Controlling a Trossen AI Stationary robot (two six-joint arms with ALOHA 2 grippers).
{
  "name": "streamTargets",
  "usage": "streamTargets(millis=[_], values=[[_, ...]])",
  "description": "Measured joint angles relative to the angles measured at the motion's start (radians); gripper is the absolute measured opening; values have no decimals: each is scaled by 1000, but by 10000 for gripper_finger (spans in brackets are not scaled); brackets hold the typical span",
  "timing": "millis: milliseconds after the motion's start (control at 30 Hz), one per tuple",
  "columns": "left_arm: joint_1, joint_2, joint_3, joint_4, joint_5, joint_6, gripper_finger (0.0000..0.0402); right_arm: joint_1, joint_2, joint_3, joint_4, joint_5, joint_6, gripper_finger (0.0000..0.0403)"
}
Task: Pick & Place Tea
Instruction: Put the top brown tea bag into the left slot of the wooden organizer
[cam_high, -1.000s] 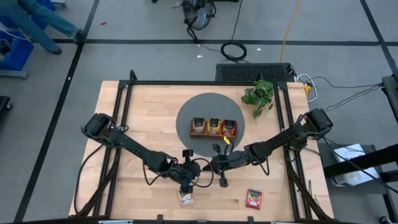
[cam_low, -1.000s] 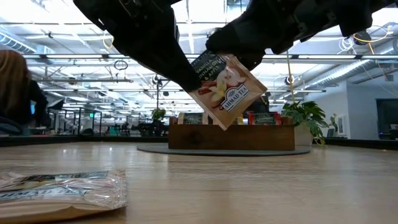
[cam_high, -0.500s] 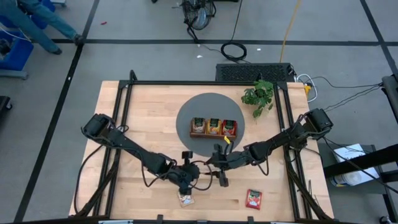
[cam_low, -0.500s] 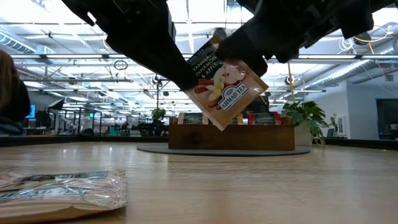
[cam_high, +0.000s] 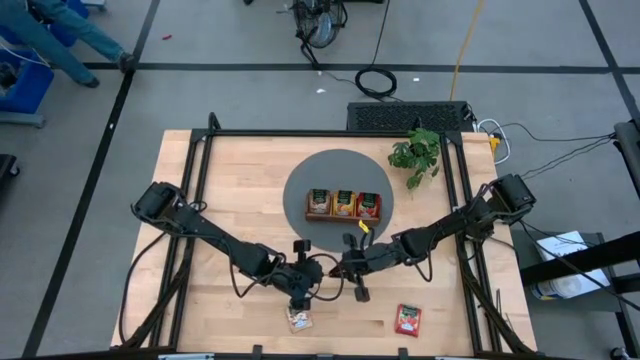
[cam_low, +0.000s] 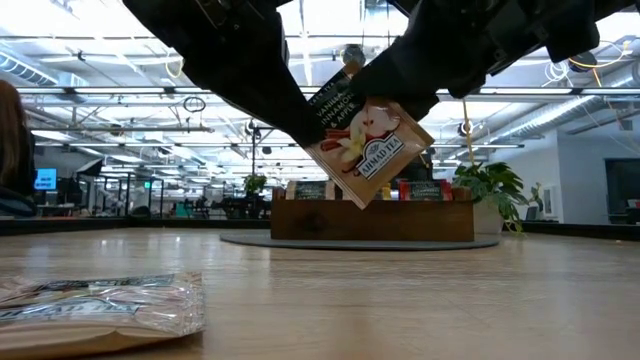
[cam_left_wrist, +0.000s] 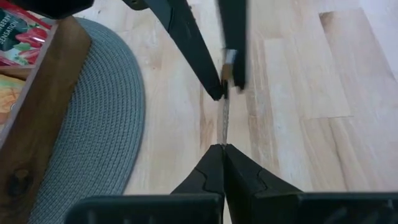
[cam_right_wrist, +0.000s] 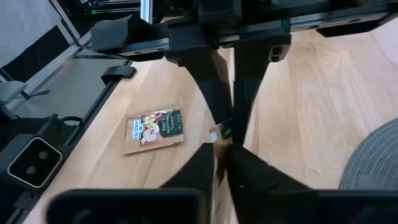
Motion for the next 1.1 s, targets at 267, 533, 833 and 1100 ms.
streamTargets(millis=[267,533,833,1100], values=[[0,0,0,1,1,4,21,3,0,0,-5,6,-26,1],[-31,-101,2,-161,-13,-33,79,2,1,-41,55,7,-36,0],[-169,-184,-34,-285,-139,-181,105,-44,-41,-280,529,111,-105,0],[-286,-186,-154,-74,-335,-168,20,-156,-55,-345,712,107,-109,0]])
